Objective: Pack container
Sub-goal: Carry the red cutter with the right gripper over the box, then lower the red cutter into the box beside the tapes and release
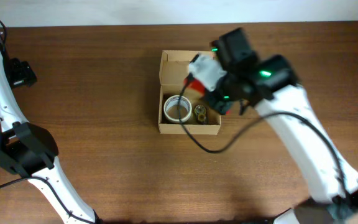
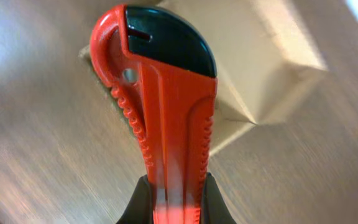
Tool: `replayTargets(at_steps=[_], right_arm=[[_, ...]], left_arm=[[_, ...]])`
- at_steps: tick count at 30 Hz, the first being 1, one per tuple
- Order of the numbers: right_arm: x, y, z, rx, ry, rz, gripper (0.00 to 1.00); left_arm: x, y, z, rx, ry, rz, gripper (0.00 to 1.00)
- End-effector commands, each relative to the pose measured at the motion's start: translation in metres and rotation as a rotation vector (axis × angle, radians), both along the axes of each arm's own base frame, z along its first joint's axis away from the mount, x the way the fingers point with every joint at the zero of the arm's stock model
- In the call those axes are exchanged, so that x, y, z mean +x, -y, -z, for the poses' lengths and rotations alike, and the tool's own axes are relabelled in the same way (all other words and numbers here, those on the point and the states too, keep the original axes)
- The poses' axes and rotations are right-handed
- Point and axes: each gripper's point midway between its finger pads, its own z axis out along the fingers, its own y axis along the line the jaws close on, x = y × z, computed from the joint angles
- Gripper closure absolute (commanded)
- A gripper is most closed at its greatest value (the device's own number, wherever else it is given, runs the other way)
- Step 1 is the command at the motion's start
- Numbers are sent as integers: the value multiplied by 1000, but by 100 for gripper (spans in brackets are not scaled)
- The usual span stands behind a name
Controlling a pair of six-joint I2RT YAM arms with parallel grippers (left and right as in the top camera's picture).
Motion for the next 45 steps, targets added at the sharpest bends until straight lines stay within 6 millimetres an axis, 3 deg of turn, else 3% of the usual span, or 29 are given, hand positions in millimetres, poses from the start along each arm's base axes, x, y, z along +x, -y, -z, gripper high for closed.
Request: replayTargets(at_steps=[1, 4, 9, 16, 27, 45], right_arm=[[7, -7, 31, -153, -5, -140, 96], [14, -7, 57, -264, -24, -183, 96], [16, -20, 83, -310, -55, -300, 97], [13, -34, 88, -356, -16, -503, 96], [17, -46, 94, -330, 4, -551, 96], [13, -50, 148, -308, -145, -520, 96]], left_arm=[[-3, -1, -5, 10, 2, 8, 0], [-3, -1, -5, 10, 2, 8, 0], [-3, -1, -5, 10, 2, 8, 0], [-3, -1, -5, 10, 2, 8, 0], [-3, -1, -5, 10, 2, 8, 0], [-3, -1, -5, 10, 2, 8, 0]])
